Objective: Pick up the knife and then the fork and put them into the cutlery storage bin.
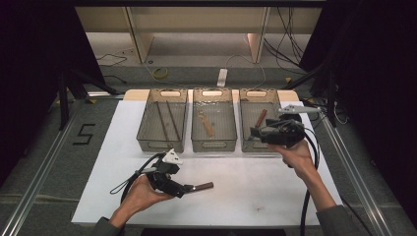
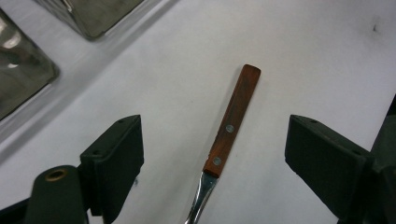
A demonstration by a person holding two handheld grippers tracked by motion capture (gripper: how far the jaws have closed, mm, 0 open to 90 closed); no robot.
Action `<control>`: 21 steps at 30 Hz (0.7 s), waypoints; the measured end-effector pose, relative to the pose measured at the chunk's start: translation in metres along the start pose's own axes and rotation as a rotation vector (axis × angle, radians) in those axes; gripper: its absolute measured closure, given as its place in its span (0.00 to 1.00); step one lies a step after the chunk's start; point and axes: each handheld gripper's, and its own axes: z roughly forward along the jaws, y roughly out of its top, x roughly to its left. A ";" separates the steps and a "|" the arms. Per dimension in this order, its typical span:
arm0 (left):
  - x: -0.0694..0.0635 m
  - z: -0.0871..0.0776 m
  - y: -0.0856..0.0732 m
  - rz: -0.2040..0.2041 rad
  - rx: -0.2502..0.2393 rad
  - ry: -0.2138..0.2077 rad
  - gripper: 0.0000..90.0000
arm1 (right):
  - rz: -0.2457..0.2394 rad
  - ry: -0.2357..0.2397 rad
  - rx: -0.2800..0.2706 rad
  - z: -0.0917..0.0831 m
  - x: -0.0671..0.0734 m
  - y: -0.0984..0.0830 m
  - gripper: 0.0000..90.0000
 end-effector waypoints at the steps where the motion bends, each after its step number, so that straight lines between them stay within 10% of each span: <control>1: -0.001 0.001 0.001 0.009 0.010 0.006 0.21 | 0.008 0.012 -0.004 -0.002 0.003 -0.005 0.27; 21: -0.002 0.014 0.013 0.066 0.126 -0.007 0.28 | 0.012 0.102 -0.034 -0.016 0.028 -0.065 0.27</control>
